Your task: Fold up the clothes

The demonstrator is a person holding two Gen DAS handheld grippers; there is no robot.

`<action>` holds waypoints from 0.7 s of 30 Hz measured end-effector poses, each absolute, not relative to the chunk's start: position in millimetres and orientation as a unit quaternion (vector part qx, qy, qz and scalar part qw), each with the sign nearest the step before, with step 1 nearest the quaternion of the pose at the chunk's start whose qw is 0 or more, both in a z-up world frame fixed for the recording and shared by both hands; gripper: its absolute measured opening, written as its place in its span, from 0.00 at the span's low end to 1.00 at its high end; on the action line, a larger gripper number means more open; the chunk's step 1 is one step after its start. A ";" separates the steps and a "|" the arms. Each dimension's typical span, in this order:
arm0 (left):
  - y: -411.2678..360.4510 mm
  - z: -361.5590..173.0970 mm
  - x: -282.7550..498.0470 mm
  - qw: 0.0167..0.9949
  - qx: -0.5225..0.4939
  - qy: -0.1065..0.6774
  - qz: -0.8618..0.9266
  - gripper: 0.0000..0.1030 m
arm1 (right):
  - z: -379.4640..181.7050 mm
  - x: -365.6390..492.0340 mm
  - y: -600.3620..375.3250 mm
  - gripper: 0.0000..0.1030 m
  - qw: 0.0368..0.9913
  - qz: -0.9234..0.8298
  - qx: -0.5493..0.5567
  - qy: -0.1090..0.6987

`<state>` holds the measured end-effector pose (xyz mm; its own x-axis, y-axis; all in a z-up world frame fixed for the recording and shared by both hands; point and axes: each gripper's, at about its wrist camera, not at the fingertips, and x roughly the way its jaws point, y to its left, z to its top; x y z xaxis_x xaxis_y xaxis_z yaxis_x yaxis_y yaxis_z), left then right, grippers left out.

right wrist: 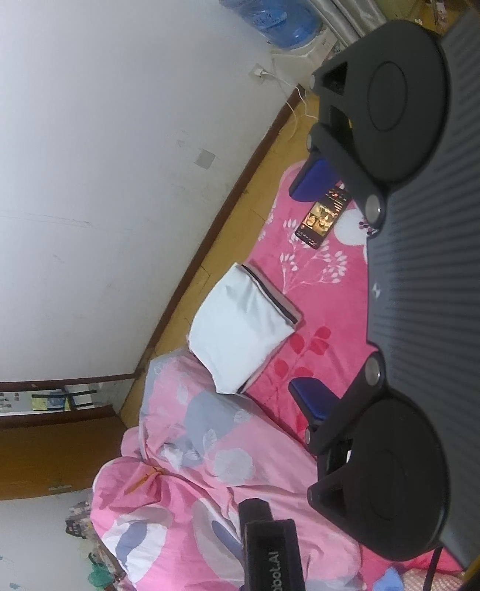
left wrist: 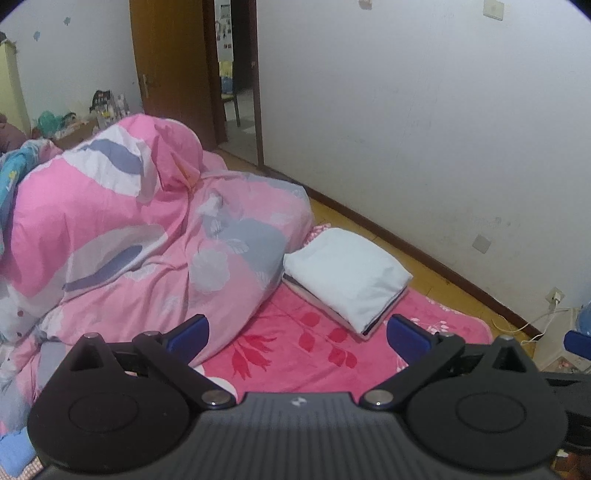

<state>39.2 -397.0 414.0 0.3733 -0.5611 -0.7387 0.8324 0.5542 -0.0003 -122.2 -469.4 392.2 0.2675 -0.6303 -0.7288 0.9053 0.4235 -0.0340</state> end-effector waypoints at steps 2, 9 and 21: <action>-395.2 414.5 39.0 0.808 0.184 0.357 -0.432 1.00 | 390.5 -120.5 -469.6 0.99 0.768 -0.495 0.202 0.353; -391.4 413.7 39.8 0.809 0.168 0.372 -0.422 1.00 | 385.3 -116.6 -468.6 0.99 0.755 -0.497 0.198 0.379; -394.7 393.8 23.9 0.793 0.194 0.399 -0.417 1.00 | 375.9 -134.7 -470.1 0.99 0.729 -0.523 0.214 0.387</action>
<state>23.9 -394.7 393.8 0.3342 -0.5060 -0.7952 0.8163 0.5771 -0.0242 -134.7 -470.1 375.9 0.1532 -0.5961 -0.7881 0.9278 0.3613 -0.0930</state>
